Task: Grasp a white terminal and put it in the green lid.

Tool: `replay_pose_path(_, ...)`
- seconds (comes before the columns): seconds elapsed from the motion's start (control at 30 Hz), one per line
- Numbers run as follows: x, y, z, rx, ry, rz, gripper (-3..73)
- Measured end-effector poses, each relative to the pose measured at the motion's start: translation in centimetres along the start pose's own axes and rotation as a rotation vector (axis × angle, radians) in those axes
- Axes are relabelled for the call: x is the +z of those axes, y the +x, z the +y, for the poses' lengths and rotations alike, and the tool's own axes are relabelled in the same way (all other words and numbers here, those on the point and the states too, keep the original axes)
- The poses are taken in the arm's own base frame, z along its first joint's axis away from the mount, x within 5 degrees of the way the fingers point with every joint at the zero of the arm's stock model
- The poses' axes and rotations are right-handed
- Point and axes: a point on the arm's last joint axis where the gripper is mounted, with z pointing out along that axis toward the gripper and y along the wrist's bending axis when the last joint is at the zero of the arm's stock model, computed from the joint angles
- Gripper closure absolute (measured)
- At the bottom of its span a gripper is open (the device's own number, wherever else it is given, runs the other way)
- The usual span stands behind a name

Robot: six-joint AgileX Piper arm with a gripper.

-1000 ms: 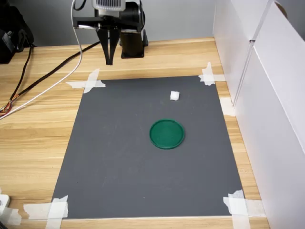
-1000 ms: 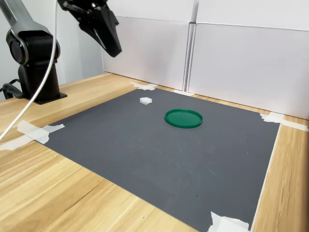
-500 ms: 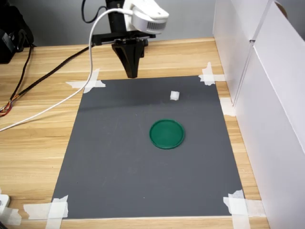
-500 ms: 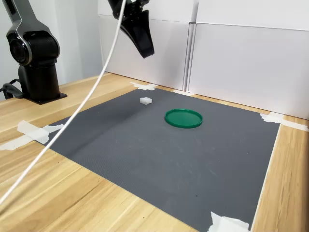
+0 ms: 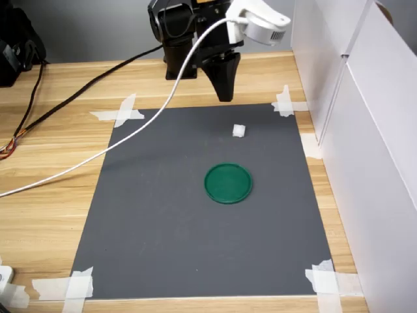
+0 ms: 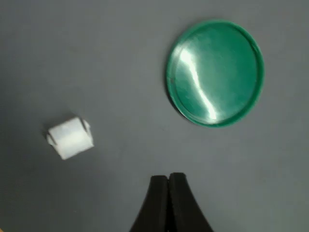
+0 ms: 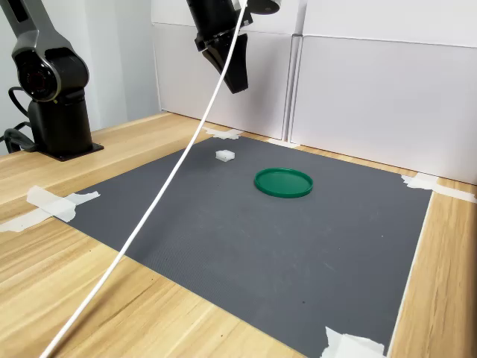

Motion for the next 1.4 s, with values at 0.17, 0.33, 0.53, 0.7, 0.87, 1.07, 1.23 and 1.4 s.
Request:
replay_pose_path(0.17, 0.5, -0.7, 1.1, -0.119, -0.056, -0.007, 68.9)
replay_pose_path(0.33, 1.1, -0.7, 1.7, -0.147, -0.122, 0.019, 55.7)
replay_pose_path(0.53, 2.2, -0.5, 2.1, -0.141, -0.179, 0.074, 23.3)
replay_pose_path(0.7, 2.9, -0.5, 2.1, -0.149, -0.193, 0.091, 2.9)
replay_pose_path(0.87, 3.5, -0.5, 2.2, -0.153, -0.208, 0.109, -1.1)
replay_pose_path(1.07, 5.0, -0.4, 2.4, -0.18, -0.243, 0.148, -1.3)
replay_pose_path(1.23, 6.1, -0.3, 2.6, -0.186, -0.267, 0.177, -1.3)
replay_pose_path(1.4, 6.9, 0.4, 2.9, -0.243, -0.248, 0.18, -1.3)
